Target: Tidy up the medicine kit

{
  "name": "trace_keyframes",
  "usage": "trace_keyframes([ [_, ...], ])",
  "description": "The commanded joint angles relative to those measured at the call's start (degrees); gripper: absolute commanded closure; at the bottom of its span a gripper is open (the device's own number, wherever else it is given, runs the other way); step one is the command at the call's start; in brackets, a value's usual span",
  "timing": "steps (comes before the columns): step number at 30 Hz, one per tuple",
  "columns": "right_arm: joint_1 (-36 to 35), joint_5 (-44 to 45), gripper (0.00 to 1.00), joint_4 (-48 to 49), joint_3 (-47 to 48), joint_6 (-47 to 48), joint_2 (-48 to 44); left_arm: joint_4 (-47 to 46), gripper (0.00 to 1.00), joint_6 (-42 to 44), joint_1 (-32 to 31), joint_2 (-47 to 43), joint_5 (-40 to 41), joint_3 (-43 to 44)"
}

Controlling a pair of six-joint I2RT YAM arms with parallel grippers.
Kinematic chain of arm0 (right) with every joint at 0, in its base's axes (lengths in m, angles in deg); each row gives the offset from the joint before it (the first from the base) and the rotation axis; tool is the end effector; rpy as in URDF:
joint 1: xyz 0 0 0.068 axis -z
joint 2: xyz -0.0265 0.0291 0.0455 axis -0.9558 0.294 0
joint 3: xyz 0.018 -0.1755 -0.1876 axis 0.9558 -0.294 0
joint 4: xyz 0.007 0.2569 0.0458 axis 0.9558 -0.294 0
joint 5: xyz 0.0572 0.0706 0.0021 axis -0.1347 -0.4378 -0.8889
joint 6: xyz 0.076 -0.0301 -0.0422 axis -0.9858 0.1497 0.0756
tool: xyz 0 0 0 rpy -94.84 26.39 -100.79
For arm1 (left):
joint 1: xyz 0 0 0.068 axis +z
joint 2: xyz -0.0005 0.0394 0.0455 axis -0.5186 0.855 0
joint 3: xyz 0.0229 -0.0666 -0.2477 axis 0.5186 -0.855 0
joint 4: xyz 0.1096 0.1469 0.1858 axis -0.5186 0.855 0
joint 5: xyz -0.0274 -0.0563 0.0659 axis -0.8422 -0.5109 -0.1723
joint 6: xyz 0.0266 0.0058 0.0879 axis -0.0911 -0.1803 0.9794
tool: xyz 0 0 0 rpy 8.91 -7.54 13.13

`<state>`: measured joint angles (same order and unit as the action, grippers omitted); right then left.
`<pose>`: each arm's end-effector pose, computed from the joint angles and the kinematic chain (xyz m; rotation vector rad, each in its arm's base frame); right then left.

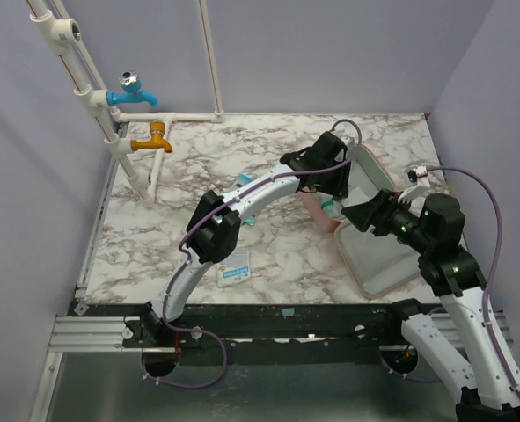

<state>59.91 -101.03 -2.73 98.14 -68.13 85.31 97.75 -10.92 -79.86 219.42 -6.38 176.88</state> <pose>0.1841 0.0722 0.3151 0.0565 1.9427 0.8615 0.3550 -0.4301 0.2172 0.5382 2.3831 -0.9155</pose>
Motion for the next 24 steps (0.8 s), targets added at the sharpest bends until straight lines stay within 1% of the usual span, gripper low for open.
trace_keyframes([
  [1,0.22,-3.11,0.37,-1.96,1.24,-0.51,-1.17,-1.9,0.61,-2.66,-0.25,3.81,3.34,2.84],
  [3,0.25,-3.94,0.37,-2.16,0.99,-0.38,-1.37,-2.78,0.54,-2.84,-0.25,4.54,3.43,2.89],
  [5,0.27,-4.32,0.37,-2.15,0.38,-0.35,-1.71,-3.58,0.52,-2.67,-0.29,5.2,3.54,2.95],
  [8,0.23,-4.56,0.36,-2.21,-0.44,-0.04,-2.28,-4.28,0.44,-2.08,-0.26,5.7,3.39,3.05],
  [12,0.25,-4.71,0.36,-3.0,-0.49,0.49,-2.17,-7.43,0.33,-0.25,-0.25,4.71,-0.12,1.13],
  [13,0.18,-5.28,0.35,-3.4,-0.12,1.02,-1.9,-8.49,0.31,0.23,-0.25,3.97,-0.59,0.03],
  [17,0.17,-8.1,0.35,-4.82,0.88,4.19,-1.15,-12.37,0.27,1.34,-0.25,-1.98,-0.94,-6.33],
  [19,0.27,-9.02,0.35,-5.02,0.67,5.26,-1.05,-13.36,0.25,2.0,-0.09,-5.51,0.61,-9.13],
  [24,0.24,-14.76,0.34,-3.5,-1.75,4.46,0.76,-14.9,0.21,2.17,1.19,-14.4,2.26,-15.53],
])
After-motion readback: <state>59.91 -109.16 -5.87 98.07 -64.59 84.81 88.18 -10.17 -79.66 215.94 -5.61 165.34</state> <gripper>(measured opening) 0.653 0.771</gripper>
